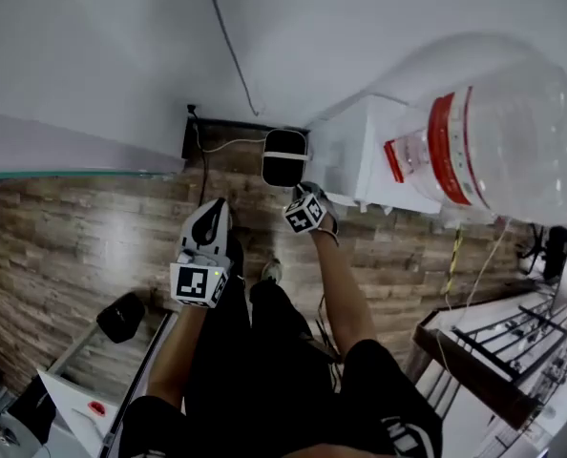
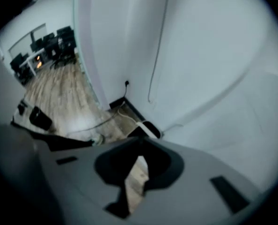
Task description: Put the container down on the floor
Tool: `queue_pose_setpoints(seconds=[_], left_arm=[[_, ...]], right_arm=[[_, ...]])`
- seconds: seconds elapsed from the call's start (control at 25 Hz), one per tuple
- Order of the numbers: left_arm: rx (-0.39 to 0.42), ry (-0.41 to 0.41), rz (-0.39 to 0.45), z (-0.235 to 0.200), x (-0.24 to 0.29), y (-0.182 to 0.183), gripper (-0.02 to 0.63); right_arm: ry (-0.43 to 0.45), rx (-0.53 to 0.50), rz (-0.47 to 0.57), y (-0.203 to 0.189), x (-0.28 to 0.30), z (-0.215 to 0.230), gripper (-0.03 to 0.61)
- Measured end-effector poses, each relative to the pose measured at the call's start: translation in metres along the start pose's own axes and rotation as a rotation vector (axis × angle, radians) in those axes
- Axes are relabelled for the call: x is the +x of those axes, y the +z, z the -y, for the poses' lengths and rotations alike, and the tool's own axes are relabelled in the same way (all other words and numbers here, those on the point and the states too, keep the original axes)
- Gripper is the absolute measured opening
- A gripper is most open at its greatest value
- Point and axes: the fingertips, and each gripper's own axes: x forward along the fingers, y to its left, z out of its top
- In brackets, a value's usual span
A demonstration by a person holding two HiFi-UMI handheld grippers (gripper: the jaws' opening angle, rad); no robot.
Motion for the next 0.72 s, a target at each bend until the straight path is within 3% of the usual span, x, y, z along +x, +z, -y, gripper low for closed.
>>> queue_pose_setpoints(seconds=[0.28,0.44,0.6,0.72], left_arm=[[0.048,0.029,0.035,0.078,-0.069,0.038,0.029],[0.067,0.042,0.036,0.113,-0.100,0.051,0.031],[0.064,0.054,0.025,0.135,-0.123,0.061,0.031],[0.134,0.045,0.025,0.153,-0.137,0.071,0.031]], right_arm=[[0.080,0.337,0.162,-0.037,-0.122,-0.025,0.040],[0.098,0.537,0.333,-0.049,-0.183,-0.016,0.038],[0.097,0.615,0.459,-0.050,-0.250,-0.008,0.035],[0.094,0.662,0.556,-0.050,-0.296,-0.009,0.034]])
